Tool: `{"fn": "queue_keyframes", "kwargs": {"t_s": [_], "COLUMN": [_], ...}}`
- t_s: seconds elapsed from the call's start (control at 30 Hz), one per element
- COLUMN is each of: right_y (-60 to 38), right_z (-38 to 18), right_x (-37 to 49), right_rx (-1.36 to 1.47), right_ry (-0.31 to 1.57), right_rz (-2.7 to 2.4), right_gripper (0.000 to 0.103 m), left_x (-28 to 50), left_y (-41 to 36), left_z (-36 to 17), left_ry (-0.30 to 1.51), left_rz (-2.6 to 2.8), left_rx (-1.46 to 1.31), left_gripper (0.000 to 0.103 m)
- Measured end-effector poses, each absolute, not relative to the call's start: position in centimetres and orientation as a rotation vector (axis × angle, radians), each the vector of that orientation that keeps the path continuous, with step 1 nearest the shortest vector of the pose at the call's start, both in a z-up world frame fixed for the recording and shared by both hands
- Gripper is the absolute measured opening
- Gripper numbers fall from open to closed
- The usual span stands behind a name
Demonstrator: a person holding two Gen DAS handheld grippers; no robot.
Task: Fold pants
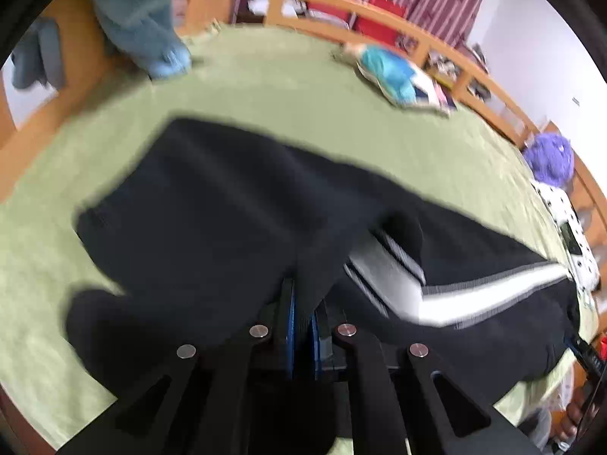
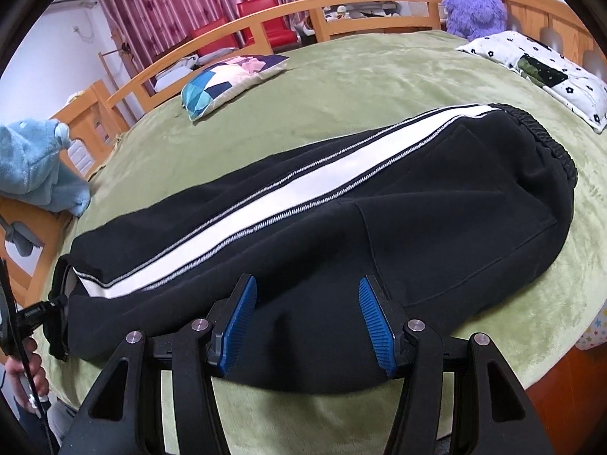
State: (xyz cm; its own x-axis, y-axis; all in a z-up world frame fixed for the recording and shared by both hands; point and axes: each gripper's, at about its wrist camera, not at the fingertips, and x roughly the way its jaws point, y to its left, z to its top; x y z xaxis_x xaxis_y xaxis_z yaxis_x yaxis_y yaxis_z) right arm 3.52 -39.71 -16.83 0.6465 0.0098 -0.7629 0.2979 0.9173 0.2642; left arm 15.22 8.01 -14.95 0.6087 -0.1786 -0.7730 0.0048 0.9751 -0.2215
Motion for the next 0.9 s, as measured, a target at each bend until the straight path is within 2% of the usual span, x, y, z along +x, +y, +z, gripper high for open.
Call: {"fn": "queue_keyframes", "kwargs": {"t_s": [0.37, 0.57, 0.77, 0.8, 0.83, 0.87, 0.9], "right_y": [-41.3, -42.4, -43.1, -43.1, -43.0, -42.9, -42.7], "right_z": [-15.7, -15.4, -17.3, -17.7, -17.9, -18.2, -18.3], "right_x": [7.7, 9.5, 11.2, 11.4, 11.6, 11.7, 11.9], "right_rx": [0.421, 0.407, 0.412, 0.409, 0.407, 0.405, 0.405], "right_ry": [0.847, 0.843, 0.891, 0.901, 0.905, 0.911, 0.912], "right_rz": [-0.183, -0.228, -0.248, -0.247, -0.248, -0.249, -0.245], "right_gripper": [0.056, 0.056, 0.056, 0.056, 0.056, 0.056, 0.056], "left_x": [22.8, 28.8, 32.8, 32.7, 32.6, 32.2, 31.8], "left_y": [10.3, 11.2, 10.6, 10.5, 10.5, 10.7, 11.0], "left_z": [-9.1, -11.0, -15.5, -15.8, -15.8, -15.6, -15.1], "left_ry": [0.831, 0.904, 1.058, 1.067, 1.065, 1.054, 1.034], "left_rz": [-0.083, -0.09, -0.032, -0.032, -0.023, -0.012, -0.014], "left_rx": [-0.195, -0.258, -0.21, -0.205, -0.197, -0.188, -0.19], "left_gripper": [0.007, 0.007, 0.01, 0.013, 0.027, 0.035, 0.053]}}
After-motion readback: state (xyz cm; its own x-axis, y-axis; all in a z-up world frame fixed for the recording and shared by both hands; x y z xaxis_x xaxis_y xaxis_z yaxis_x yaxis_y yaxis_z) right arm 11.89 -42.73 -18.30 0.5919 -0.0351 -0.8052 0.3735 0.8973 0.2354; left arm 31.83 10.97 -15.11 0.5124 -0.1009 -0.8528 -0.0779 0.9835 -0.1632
